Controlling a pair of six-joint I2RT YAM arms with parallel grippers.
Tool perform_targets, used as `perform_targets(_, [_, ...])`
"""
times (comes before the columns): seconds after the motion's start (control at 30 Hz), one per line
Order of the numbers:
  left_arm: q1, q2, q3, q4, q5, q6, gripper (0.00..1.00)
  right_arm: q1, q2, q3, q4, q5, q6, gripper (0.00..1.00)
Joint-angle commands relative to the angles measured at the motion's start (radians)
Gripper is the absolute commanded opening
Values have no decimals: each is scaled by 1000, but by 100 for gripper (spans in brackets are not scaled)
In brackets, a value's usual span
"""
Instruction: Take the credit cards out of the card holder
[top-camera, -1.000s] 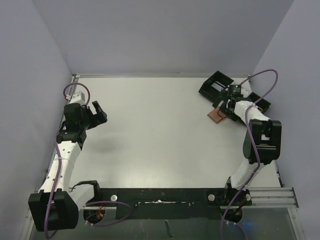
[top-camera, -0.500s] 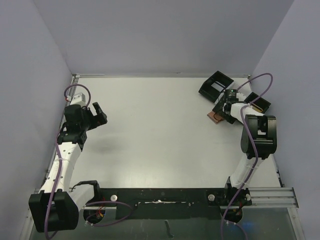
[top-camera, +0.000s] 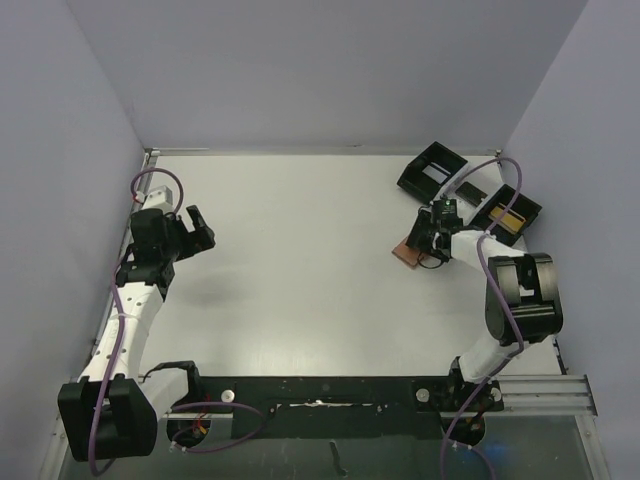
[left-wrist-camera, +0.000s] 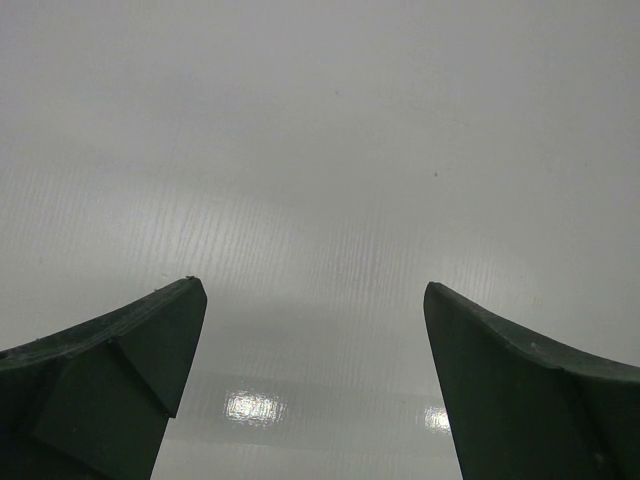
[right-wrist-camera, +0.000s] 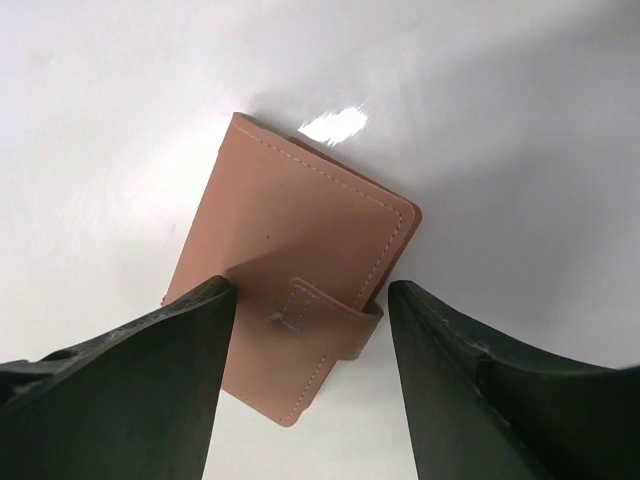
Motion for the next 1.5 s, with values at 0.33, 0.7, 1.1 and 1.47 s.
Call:
perform_targets(0.33, [8,-10,-6,95,42,26,91,-112,-186,-97,53,-315,60,63])
perform_targets(0.7, [8,9,-5,96,51,19,90,-137,-55,-101,112,-414,109,56])
perform_targets(1.1, [9,43,5,85,66,12,90,-179,-31,-157,203,-477,108,35])
perform_targets(1.47, [9,85,26,64,77,-12,90,-113,-146,-113,107,-423,-47,10])
